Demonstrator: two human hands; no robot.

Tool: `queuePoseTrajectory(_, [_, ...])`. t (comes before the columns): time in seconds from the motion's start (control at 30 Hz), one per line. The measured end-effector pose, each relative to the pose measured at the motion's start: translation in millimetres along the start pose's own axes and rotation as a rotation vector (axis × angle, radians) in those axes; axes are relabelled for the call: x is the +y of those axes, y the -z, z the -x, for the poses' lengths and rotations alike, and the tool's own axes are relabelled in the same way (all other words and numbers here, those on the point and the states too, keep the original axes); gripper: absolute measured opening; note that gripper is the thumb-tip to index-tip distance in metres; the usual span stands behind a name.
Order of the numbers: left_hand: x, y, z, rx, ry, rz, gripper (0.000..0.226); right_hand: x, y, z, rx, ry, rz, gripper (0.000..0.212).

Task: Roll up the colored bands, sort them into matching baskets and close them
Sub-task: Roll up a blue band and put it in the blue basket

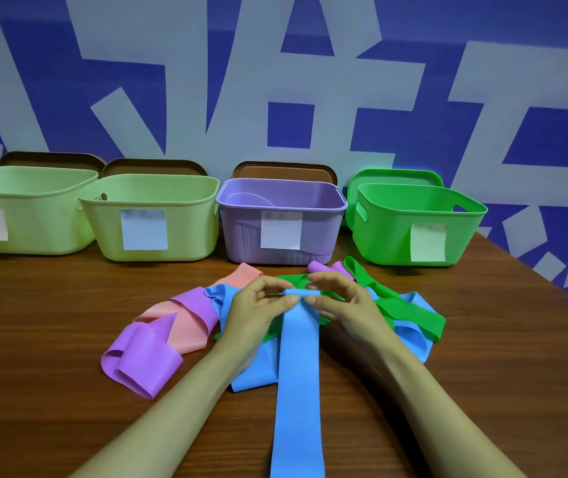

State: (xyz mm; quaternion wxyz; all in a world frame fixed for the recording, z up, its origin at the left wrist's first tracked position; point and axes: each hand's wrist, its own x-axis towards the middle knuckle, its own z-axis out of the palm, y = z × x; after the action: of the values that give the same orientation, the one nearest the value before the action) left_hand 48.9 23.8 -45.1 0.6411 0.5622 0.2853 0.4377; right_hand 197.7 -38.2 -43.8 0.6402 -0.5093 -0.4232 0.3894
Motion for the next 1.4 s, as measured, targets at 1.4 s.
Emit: queuePoseTrajectory(1.4, [-5.5,1.2,-0.9,-0.022,0.099,0.09,0.019,-4.1,-5.6,5.1,-0.02,-0.023,-0.152,0.01])
